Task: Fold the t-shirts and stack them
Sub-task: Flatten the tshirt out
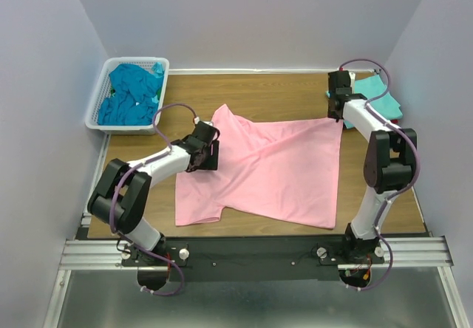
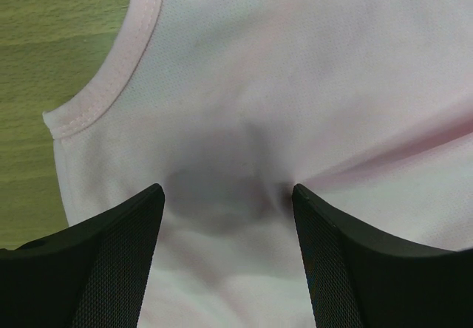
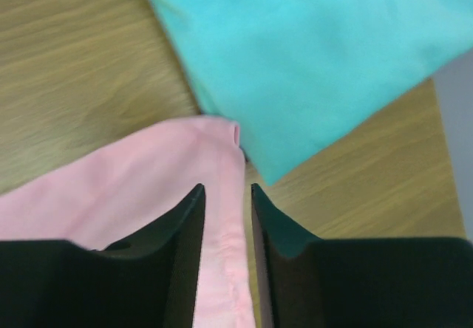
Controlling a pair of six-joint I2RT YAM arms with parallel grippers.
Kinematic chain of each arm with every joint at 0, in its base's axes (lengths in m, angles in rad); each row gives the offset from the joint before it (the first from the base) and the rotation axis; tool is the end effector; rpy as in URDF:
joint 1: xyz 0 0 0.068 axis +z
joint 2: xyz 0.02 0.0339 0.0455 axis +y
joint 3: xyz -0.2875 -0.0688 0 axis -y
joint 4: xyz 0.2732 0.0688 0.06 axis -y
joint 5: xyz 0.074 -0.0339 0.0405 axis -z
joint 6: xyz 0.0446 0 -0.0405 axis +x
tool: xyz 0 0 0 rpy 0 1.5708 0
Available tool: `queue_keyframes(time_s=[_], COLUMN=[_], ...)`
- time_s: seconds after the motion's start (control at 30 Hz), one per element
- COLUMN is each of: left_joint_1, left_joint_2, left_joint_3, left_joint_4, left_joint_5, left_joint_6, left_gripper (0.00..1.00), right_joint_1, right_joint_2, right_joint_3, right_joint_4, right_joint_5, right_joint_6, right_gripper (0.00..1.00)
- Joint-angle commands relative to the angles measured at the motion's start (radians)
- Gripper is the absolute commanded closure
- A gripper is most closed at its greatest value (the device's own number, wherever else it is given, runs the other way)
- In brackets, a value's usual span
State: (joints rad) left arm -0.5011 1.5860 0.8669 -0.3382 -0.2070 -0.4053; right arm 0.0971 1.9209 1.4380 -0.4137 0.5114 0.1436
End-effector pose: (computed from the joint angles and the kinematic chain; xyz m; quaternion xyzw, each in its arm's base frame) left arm 0.2914 -0.1492 0.1637 0.0199 0.9622 -0.0207 0.2708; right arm 0.4589 0.0228 0.2216 0.1049 0.9108 -0.1985 0.3463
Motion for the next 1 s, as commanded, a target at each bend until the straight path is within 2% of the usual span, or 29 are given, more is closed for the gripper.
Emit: queue_keyframes(time_s=[0.0, 0.17, 0.33, 0.4, 0.43, 0.6, 0.83, 0.93, 0.97], left_joint_1=[0.003, 0.041, 0.079, 0.09, 0.093, 0.113, 0.125, 0.131, 0.134], left_joint_2=[-0.093, -0.078, 0.133, 0.237, 0.271, 0.5, 0.614, 0.641, 0.646], left_joint_3=[0.047, 0.177, 0.418, 0.527, 0.559, 0.799, 0.902, 0.914, 0.917], left_joint_4=[-0.012, 0.068, 0.09, 0.08, 0.079, 0.067, 0.051, 0.051, 0.053], left_joint_5=[0.001, 0.015, 0.064, 0.081, 0.087, 0.121, 0.097, 0.087, 0.087], left_joint_6=[-0.018, 0.017, 0.054, 0.06, 0.065, 0.075, 0.077, 0.08, 0.082], left_gripper=[0.22, 0.19, 0.17, 0.17, 0.17, 0.18, 0.25, 0.3, 0.35], right_joint_1=[0.004, 0.024, 0.061, 0.065, 0.069, 0.084, 0.084, 0.085, 0.084], right_joint_2=[-0.095, -0.132, -0.203, -0.215, -0.218, -0.241, -0.243, -0.238, -0.238], right_joint_3=[-0.024, -0.053, -0.227, -0.281, -0.301, -0.442, -0.505, -0.534, -0.541], right_joint_4=[-0.008, 0.013, 0.142, 0.183, 0.203, 0.257, 0.286, 0.293, 0.293], right_joint_5=[-0.291, -0.664, -0.796, -0.852, -0.858, -0.903, -0.896, -0.886, -0.881], right_joint_6=[0.025, 0.063, 0.131, 0.161, 0.171, 0.205, 0.224, 0.234, 0.237], right_gripper=[0.58, 0.49, 0.36, 0.26, 0.23, 0.22, 0.22, 0.22, 0.23])
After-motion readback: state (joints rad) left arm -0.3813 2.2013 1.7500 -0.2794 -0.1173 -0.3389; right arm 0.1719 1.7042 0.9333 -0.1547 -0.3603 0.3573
